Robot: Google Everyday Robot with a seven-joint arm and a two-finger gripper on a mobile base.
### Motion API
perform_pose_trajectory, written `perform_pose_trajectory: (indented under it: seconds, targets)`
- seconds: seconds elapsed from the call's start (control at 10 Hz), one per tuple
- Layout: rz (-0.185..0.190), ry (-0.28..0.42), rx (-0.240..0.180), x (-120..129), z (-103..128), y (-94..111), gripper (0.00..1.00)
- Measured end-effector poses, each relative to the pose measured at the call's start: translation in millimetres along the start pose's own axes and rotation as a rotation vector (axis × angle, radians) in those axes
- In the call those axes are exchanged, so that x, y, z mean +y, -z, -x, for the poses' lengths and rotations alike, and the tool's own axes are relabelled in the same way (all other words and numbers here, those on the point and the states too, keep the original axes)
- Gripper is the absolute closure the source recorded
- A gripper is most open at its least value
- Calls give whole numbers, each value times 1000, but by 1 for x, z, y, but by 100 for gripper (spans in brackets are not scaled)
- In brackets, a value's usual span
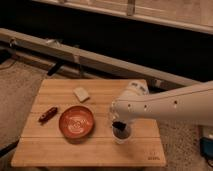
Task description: Place the eraser in the ceramic cup
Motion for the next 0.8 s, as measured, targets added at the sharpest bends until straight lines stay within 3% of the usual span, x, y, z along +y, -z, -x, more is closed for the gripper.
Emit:
perform_pose_trajectory:
  seconds: [0.4,0.6,0.8]
  targets:
    - [0,1,0,0,0,0,33]
    - [0,0,0,0,0,0,20]
    - [0,0,0,0,0,0,20]
